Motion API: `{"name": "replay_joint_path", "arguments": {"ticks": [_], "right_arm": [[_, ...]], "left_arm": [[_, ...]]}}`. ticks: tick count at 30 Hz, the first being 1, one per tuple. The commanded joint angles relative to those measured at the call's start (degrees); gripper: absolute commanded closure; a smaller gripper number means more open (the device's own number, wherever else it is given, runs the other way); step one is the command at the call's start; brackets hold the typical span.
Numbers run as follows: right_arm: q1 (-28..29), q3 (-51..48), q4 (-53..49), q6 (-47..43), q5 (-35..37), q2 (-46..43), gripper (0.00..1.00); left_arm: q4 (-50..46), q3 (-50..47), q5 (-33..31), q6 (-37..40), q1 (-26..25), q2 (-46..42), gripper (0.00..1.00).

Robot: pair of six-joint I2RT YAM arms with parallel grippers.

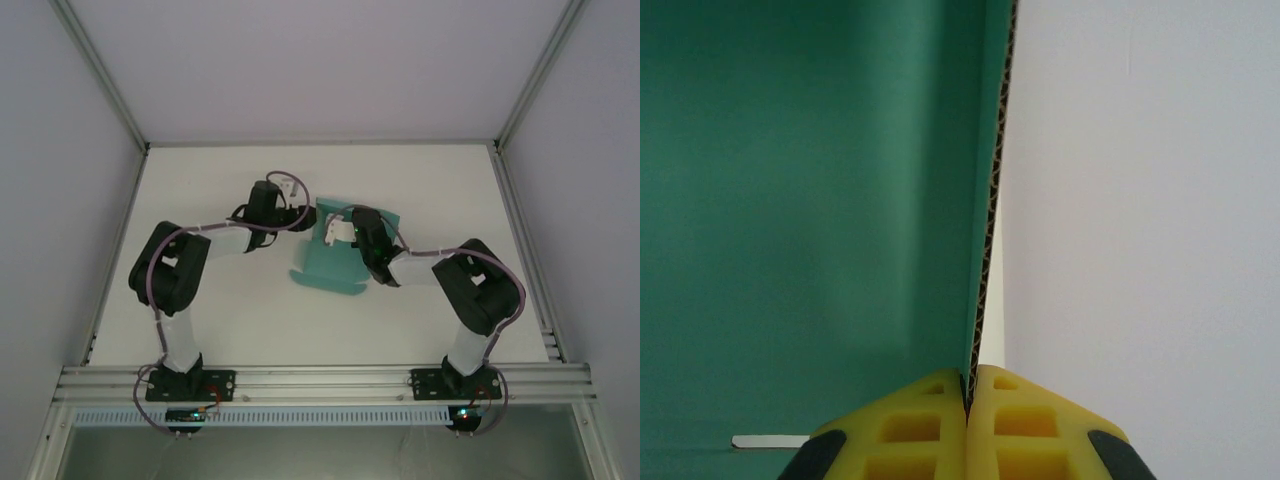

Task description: Assemble paper box

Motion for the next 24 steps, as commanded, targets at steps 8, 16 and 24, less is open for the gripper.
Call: {"name": "replay_joint_path", "arguments": {"ticks": [8, 16, 24], "right_arm": [[0.81, -0.69, -4.91, 4.47, -8.42, -2.68, 1.0], [1.76, -4.65, -0.83, -1.26, -4.17, -5.17, 1.0], [5.41, -6.59, 4.74, -7.6, 0.06, -4.02, 1.0]], "left_arm": [[-0.92, 4.68, -4.08, 2.43, -6.0, 2.76, 0.32], [2.02, -10.37, -8.46, 5.44, -5.66, -5.9, 0.33], [7.38, -17.71, -9.15, 6.43, -5.7, -10.4, 0.33]]}}
